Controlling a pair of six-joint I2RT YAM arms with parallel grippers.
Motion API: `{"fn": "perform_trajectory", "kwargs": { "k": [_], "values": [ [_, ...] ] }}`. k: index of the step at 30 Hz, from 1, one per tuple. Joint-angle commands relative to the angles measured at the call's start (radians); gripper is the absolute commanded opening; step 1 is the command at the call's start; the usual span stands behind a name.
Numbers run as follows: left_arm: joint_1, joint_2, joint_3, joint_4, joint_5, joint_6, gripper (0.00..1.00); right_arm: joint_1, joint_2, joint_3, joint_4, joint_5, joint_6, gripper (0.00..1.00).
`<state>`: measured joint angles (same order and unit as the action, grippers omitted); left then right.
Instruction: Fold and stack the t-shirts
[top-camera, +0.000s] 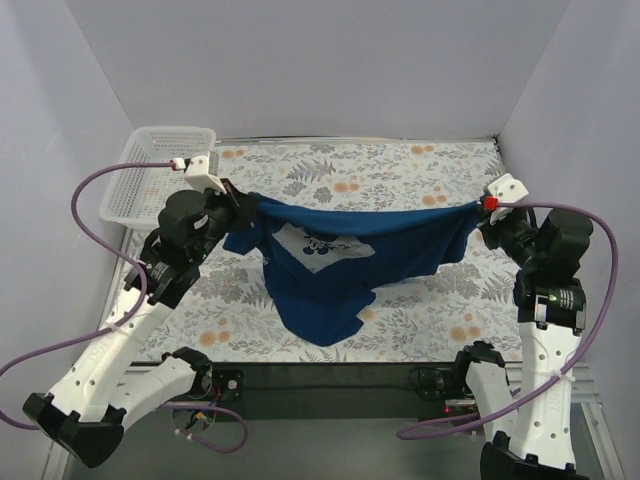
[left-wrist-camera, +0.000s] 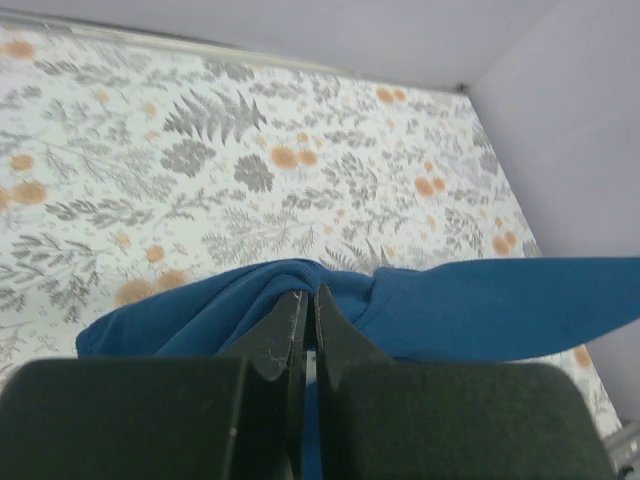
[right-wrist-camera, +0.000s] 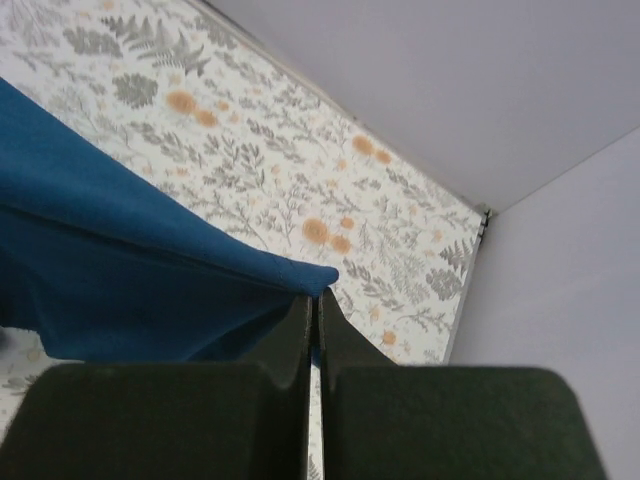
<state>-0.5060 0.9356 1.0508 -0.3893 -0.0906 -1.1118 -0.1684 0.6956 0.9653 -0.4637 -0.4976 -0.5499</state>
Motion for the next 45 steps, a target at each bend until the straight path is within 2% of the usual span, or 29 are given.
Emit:
{"fn": "perform_trajectory", "kwargs": {
  "k": [1,10,19,24,28,30,35,39,42,43,44,45],
  "values": [
    [0.001,-0.04,0.055,0.0,-0.142,0.023,0.0,-0.006,0.007,0.09,0.043,-0.048,0.099,0.01],
    [0.003,-0.149,0.201,0.112,-0.077,0.073,0.0,-0.005,-0.018,0.328,0.043,-0.153,0.179,0.01],
    [0.001,-0.196,0.371,0.184,0.029,0.076,0.0,-0.003,-0.053,0.581,0.053,-0.119,0.314,0.01],
    [0.001,-0.205,0.382,0.184,0.031,0.063,0.0,-0.003,-0.091,0.599,0.06,-0.085,0.369,0.01],
    [0.003,-0.153,0.371,0.144,-0.094,0.061,0.0,-0.003,-0.099,0.488,0.072,-0.056,0.384,0.01],
    [0.003,-0.068,0.377,0.104,-0.124,0.064,0.0,-0.005,-0.087,0.387,0.085,-0.039,0.383,0.01],
    [0.003,0.124,0.292,0.122,-0.057,0.035,0.0,-0.003,-0.036,0.118,0.158,-0.107,0.363,0.01],
    [0.007,0.304,0.132,0.246,0.015,-0.009,0.0,-0.003,0.008,-0.145,0.29,-0.128,0.306,0.01],
    [0.012,0.472,0.071,0.369,0.029,-0.017,0.0,-0.005,0.086,-0.238,0.378,-0.127,0.295,0.01],
    [0.015,0.582,0.066,0.385,0.031,-0.02,0.0,-0.002,0.157,-0.278,0.434,-0.125,0.298,0.01],
    [0.017,0.635,0.075,0.414,0.031,-0.026,0.0,-0.002,0.2,-0.284,0.448,-0.125,0.3,0.03],
    [0.026,0.697,0.096,0.429,0.034,-0.032,0.0,-0.002,0.25,-0.28,0.453,-0.13,0.294,0.09]
  ]
}}
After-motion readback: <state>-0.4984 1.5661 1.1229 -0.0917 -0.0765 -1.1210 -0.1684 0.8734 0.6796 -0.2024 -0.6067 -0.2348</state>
